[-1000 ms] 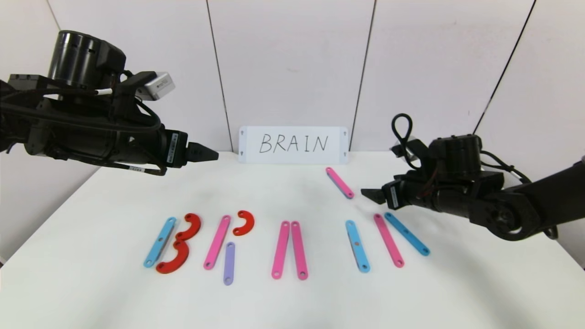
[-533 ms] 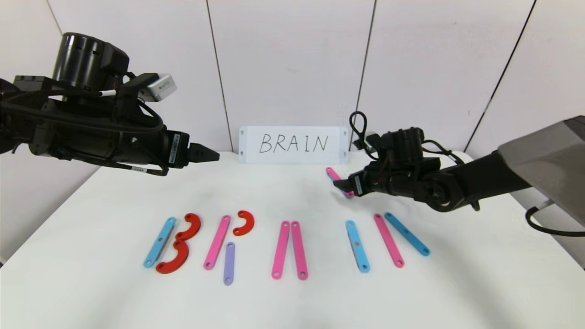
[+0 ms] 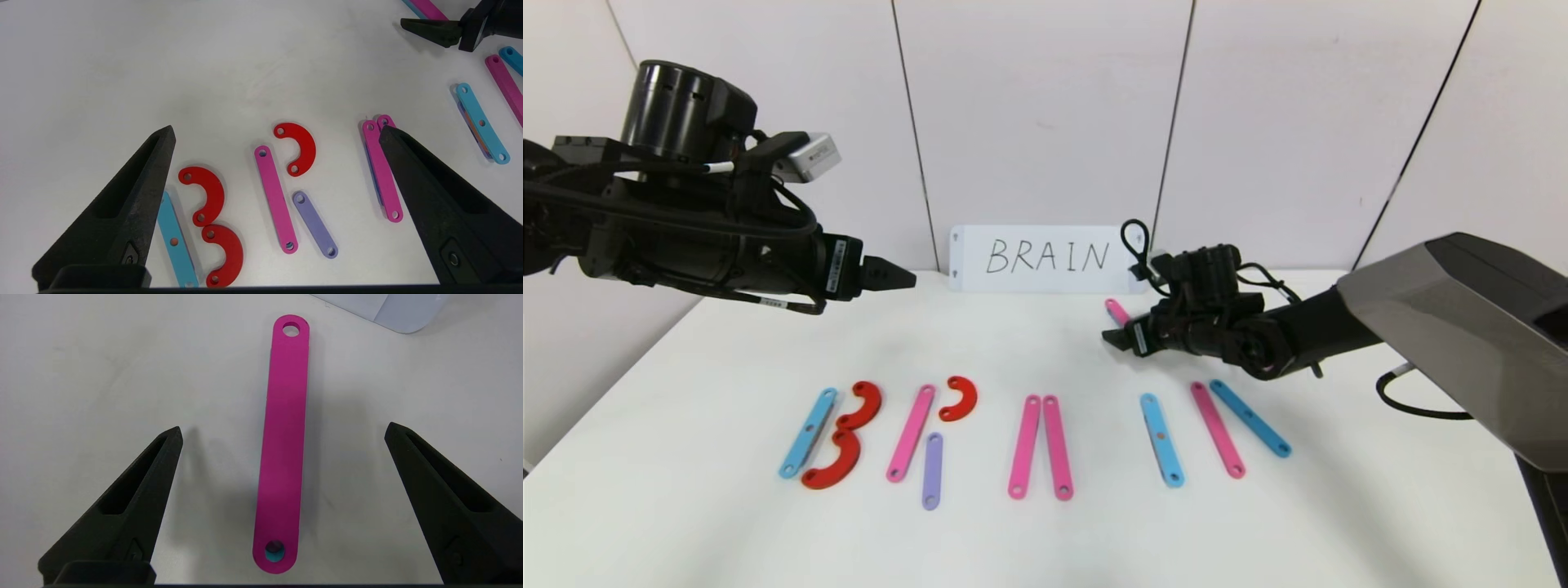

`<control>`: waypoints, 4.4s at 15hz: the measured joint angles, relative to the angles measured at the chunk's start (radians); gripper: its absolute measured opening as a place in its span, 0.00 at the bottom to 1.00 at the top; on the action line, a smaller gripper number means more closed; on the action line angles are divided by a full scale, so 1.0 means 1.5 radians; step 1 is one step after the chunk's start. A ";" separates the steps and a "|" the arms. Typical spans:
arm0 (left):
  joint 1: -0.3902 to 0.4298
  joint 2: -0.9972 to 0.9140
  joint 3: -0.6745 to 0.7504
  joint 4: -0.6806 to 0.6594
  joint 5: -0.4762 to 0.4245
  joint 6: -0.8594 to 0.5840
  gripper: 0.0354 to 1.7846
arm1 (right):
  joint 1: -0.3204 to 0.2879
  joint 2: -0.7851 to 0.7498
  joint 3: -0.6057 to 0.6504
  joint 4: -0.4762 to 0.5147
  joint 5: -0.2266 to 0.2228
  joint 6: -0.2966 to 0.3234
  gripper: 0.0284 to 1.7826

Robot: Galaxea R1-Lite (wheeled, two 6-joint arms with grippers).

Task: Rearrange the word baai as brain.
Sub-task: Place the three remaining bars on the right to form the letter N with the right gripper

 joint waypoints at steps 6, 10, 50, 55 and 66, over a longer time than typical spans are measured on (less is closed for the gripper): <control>0.000 0.000 0.000 0.000 0.000 0.000 0.98 | 0.003 0.017 -0.011 -0.001 -0.003 0.000 0.64; 0.000 0.000 0.001 0.001 0.000 0.000 0.98 | 0.004 0.018 -0.011 -0.001 -0.003 0.000 0.24; -0.006 -0.008 0.003 0.004 -0.002 0.000 0.98 | -0.121 -0.298 0.531 -0.125 -0.105 0.195 0.16; -0.006 -0.009 0.003 0.004 -0.002 0.000 0.98 | -0.121 -0.292 0.544 -0.128 -0.105 0.196 0.16; -0.007 -0.012 0.004 0.004 -0.002 0.000 0.98 | -0.116 -0.294 0.559 -0.149 -0.104 0.194 0.18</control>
